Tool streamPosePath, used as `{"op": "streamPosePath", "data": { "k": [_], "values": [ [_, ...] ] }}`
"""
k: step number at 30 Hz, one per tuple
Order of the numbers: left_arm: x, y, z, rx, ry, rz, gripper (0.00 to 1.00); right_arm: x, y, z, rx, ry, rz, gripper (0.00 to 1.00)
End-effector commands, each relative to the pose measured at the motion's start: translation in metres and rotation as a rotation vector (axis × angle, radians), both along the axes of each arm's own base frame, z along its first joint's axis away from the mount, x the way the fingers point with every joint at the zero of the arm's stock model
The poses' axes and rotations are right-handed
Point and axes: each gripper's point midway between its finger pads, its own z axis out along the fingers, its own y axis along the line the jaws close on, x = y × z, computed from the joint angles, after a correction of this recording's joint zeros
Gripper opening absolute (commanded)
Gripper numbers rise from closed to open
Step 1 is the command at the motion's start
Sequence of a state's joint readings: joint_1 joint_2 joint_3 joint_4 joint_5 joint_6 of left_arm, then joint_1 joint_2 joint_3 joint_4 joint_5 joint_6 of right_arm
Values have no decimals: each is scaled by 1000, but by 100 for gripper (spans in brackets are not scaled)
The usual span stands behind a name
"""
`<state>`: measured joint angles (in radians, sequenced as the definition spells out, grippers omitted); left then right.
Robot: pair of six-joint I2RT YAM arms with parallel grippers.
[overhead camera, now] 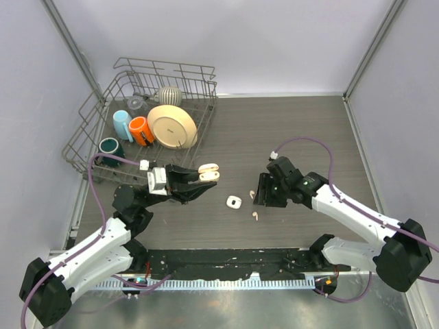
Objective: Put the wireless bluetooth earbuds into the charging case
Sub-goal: Adjust the earbud at the center of the board.
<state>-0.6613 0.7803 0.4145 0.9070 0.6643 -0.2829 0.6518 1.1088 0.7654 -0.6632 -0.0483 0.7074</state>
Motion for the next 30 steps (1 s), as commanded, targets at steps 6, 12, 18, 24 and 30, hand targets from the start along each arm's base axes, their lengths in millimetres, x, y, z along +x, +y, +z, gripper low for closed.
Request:
{"op": "streamPosePath", "data": {
  "k": [6, 12, 18, 24, 30],
  "values": [
    [-5, 4, 13, -32, -26, 2, 0, -15, -3, -36, -191, 10, 98, 50],
    [-6, 2, 12, -15, -37, -12, 0, -10, 4, -41, -204, -17, 136, 49],
    [-7, 1, 13, -14, -37, -18, 0, -2, 7, -44, -243, -40, 153, 48],
    [-5, 3, 13, -20, -28, -2, 0, 4, 12, -49, -242, -53, 157, 46],
    [-2, 2, 10, -17, -18, 5, 0, 7, 23, -49, -200, -65, 169, 46]
  ]
}}
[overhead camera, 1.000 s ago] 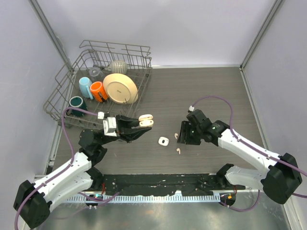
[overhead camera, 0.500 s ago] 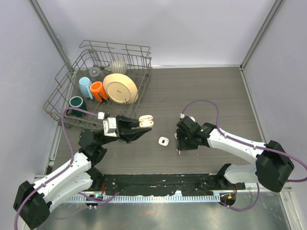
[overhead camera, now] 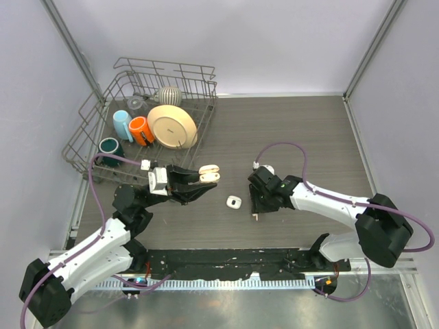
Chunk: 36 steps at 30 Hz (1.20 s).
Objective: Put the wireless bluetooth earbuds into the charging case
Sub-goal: Adjust the earbud at the center of the board.
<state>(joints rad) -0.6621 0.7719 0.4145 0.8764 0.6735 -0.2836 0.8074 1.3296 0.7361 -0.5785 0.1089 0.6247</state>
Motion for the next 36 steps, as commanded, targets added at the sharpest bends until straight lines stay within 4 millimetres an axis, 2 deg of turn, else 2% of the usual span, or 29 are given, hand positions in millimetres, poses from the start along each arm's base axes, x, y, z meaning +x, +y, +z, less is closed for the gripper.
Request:
{"op": "streamPosePath", "data": {
  "k": [1, 10, 19, 26, 36],
  "values": [
    [0, 2, 15, -35, -32, 15, 0, 16, 18, 11, 48, -64, 25, 46],
    [2, 1, 13, -30, -21, 17, 0, 7, 17, -2, 15, -23, 72, 47],
    [3, 0, 11, -27, -15, 16, 0, 11, 17, -7, -2, -30, 68, 46],
    [4, 0, 10, -24, -10, 16, 0, 13, 20, -12, -6, -24, 63, 40],
    [4, 1, 9, -26, -10, 21, 0, 12, 14, -16, -36, -18, 45, 33]
  ]
}}
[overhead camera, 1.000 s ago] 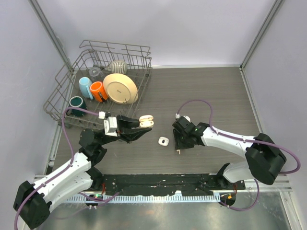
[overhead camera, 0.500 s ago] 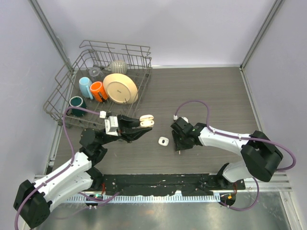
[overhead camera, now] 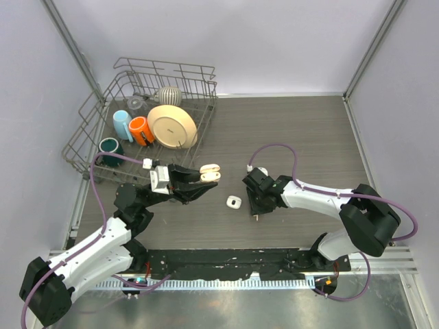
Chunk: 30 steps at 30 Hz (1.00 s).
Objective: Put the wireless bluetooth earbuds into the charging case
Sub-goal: Adjust the earbud at the center of the board.
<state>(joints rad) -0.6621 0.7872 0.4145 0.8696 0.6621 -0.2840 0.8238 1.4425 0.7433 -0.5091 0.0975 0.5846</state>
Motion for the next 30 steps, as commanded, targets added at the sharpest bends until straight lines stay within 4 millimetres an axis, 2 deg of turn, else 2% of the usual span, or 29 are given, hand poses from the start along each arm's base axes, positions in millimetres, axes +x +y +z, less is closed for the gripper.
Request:
{"op": "streamPosePath", "data": {
  "k": [1, 3, 11, 14, 16, 19, 22, 30],
  "values": [
    [-1, 2, 14, -34, -31, 12, 0, 10, 3, 6, -5, -44, -18, 31],
    [0, 2, 13, -33, -28, 14, 0, 11, -1, 5, -22, -50, -37, 29],
    [-1, 2, 13, -35, -24, 8, 0, 13, -9, 2, -31, -58, -187, 27],
    [-1, 3, 13, -37, -25, 11, 0, 12, -9, 1, -20, -58, -215, 31],
    [-1, 3, 15, -40, -29, 15, 0, 13, -10, 2, -18, -63, -218, 38],
    [-1, 4, 13, -39, -27, 18, 0, 14, -7, 5, -1, -74, -193, 46],
    [-1, 2, 13, -35, -26, 12, 0, 14, -2, 8, 14, -82, -138, 49],
    [-1, 2, 12, -35, -20, 7, 0, 15, -4, 7, -21, -96, -40, 47]
  ]
}}
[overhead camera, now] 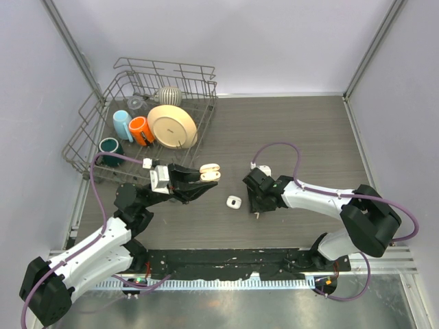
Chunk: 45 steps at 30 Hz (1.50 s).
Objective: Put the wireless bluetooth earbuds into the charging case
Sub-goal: Adjust the earbud at the center of the board.
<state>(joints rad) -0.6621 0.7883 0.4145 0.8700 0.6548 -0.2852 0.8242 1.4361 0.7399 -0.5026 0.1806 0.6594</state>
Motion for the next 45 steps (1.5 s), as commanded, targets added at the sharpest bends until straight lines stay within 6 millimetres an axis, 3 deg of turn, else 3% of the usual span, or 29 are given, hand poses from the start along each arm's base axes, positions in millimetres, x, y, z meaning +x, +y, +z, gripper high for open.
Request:
{"op": "streamPosePath", "data": {
  "k": [1, 28, 37, 39, 45],
  "values": [
    [-2, 1, 11, -32, -23, 2, 0, 4, 0, 4, -16, -45, 59, 45],
    [0, 2, 10, -36, -14, 11, 0, 1, -2, -4, -42, -30, 48, 34],
    [0, 3, 9, -36, -10, 15, 0, -2, 2, -3, -14, -17, 46, 21],
    [-1, 3, 10, -38, -14, 14, 0, -2, 2, -3, -14, -18, 44, 20],
    [0, 3, 11, -38, -14, 14, 0, -2, -2, -2, -30, -20, 35, 32]
  ]
}}
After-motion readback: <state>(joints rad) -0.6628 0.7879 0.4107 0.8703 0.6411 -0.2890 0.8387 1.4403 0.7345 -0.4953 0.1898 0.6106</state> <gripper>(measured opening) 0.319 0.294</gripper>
